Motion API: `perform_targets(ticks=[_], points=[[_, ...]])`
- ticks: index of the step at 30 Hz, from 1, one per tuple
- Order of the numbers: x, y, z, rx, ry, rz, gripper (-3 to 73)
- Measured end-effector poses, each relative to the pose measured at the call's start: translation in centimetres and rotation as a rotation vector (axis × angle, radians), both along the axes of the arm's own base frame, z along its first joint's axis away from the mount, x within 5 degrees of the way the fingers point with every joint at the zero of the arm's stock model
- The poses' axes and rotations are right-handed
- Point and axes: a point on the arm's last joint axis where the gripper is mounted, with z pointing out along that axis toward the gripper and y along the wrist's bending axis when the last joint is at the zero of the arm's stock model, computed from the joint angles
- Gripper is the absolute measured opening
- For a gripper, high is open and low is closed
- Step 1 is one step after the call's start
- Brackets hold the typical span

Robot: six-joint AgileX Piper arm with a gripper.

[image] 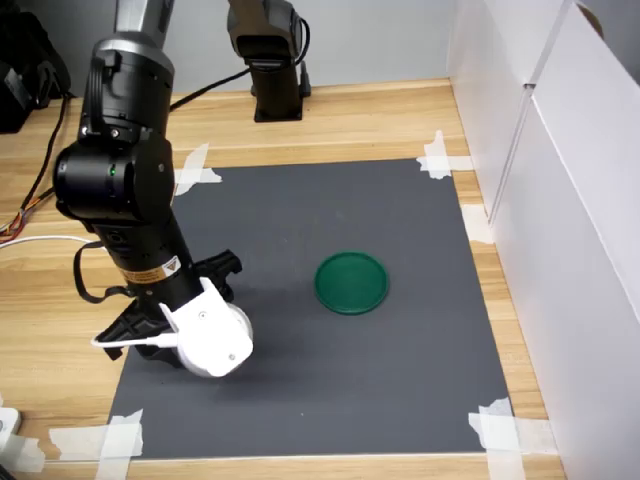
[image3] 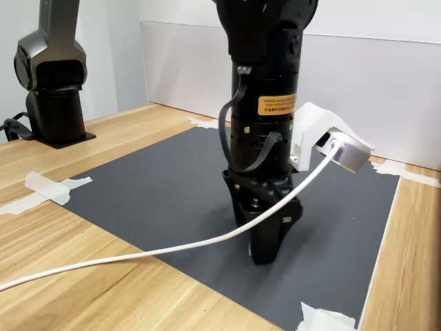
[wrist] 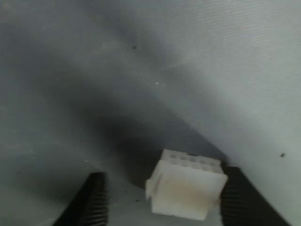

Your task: Grasp a white terminal and put it in the green lid.

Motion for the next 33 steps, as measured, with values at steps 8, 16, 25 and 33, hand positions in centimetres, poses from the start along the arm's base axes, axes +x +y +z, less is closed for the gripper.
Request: perform_targets(ticks=[8, 16, 25, 33], points=[[0.1, -0.2, 0.0, 0.01, -0.006, -0.014, 37.6], [0.1, -1.8, 0.0, 0.045, -0.025, -0.068, 33.8], [-0.1, -2.2, 0.2, 0.067, -0.026, -0.058, 33.6], [-0.8, -1.8, 3.1, 0.101, -0.077, -0.029, 33.6]])
